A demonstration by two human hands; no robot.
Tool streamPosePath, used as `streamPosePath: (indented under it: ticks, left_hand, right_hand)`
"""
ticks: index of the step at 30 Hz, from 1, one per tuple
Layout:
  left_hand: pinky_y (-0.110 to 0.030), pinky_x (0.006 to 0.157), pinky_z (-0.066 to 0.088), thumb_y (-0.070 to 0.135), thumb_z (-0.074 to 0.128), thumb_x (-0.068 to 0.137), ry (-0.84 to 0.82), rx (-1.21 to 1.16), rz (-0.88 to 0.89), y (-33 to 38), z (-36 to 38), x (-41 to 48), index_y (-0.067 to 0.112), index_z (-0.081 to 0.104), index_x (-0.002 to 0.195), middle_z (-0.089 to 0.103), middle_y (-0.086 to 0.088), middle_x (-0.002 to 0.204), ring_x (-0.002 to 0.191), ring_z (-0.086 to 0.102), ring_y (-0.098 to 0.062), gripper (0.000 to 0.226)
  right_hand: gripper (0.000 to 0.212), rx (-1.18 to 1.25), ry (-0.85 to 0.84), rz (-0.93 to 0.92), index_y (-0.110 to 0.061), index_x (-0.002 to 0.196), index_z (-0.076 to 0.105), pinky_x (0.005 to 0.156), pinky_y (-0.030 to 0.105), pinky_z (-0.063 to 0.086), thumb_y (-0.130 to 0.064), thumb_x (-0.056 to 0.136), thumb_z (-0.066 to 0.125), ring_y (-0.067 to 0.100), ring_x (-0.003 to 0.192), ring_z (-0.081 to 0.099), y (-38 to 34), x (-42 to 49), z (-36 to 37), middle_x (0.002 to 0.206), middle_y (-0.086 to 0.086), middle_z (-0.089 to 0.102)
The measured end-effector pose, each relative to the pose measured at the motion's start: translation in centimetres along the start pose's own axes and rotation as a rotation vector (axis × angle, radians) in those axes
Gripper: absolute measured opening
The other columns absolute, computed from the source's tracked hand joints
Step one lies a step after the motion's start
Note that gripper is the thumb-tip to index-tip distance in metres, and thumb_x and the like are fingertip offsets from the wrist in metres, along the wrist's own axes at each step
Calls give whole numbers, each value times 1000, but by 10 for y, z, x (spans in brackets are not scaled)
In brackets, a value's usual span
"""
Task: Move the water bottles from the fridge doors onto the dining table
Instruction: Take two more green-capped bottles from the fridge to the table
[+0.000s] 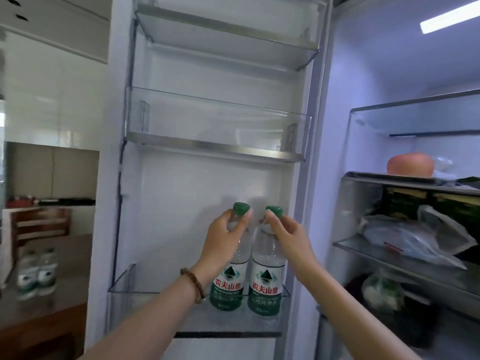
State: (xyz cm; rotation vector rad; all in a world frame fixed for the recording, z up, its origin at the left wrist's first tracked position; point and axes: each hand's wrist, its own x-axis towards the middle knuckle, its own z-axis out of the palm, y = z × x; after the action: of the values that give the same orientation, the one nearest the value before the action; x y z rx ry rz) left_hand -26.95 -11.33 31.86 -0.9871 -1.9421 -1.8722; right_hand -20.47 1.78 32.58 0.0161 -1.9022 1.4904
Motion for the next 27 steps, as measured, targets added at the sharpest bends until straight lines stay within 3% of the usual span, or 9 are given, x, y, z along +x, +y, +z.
streamPosePath:
  ticks: [4, 7, 10, 12, 14, 16, 22, 27]
  left_hand:
    - [-41, 89, 53, 60, 51, 78, 124, -12, 2, 1, 0, -5, 27, 65, 93, 70, 6, 88, 86, 67, -13, 38]
    - [-41, 90, 53, 56, 53, 77, 116, -40, -10, 7, -6, -10, 27, 64, 95, 68, 7, 91, 85, 68, -6, 36]
    - [-27, 86, 51, 50, 54, 79, 115, -3, 69, 19, -15, -12, 25, 63, 90, 67, 7, 89, 78, 66, 2, 29]
    - [-15, 79, 46, 47, 53, 80, 134, 53, 152, 34, -26, -10, 25, 63, 88, 68, 9, 84, 77, 63, 4, 26]
    - [-9, 75, 45, 42, 54, 83, 155, 65, 231, 52, -39, -6, 21, 64, 88, 67, 8, 81, 79, 62, 3, 23]
    - [-9, 72, 45, 36, 54, 84, 181, 40, 292, 70, -53, -4, 16, 64, 89, 66, 4, 81, 78, 61, 3, 23]
    - [-19, 69, 53, 37, 52, 81, 208, -24, 384, 109, -103, -11, 16, 63, 84, 64, -5, 83, 84, 63, -22, 24]
    - [-20, 67, 54, 36, 50, 88, 270, -23, 405, 122, -170, -21, 13, 62, 79, 66, -6, 83, 81, 65, -23, 28]
  right_hand:
    - [24, 170, 29, -50, -22, 99, 68, 87, 35, 55, -40, 85, 59, 17, 92, 69, 9, 0, 10, 96, 0, 73]
    - [26, 255, 63, -82, -20, 97, 69, 86, 36, 55, -41, 84, 61, 22, 93, 69, 9, -3, 13, 94, 4, 73]
    - [28, 292, 77, -150, -21, 93, 70, 86, 38, 54, -44, 79, 62, 24, 92, 67, 2, -3, 11, 91, 4, 72]
    - [34, 293, 78, -229, -17, 94, 70, 84, 32, 52, -44, 77, 60, 13, 90, 66, -10, 1, 9, 88, -5, 72]
    - [35, 274, 71, -313, -13, 94, 70, 81, 24, 48, -43, 79, 59, 4, 85, 63, -26, 4, 9, 83, -11, 70]
    - [33, 264, 73, -381, -14, 90, 71, 80, 23, 47, -43, 80, 59, 10, 83, 61, -44, 5, 13, 81, -7, 68]
    - [33, 356, 61, -440, -16, 86, 69, 80, 24, 54, -46, 81, 58, 11, 83, 66, -95, -1, 45, 83, -2, 71]
    - [31, 460, -33, -459, -16, 82, 69, 71, 18, 53, -45, 77, 60, 12, 79, 67, -132, -20, 103, 78, -1, 71]
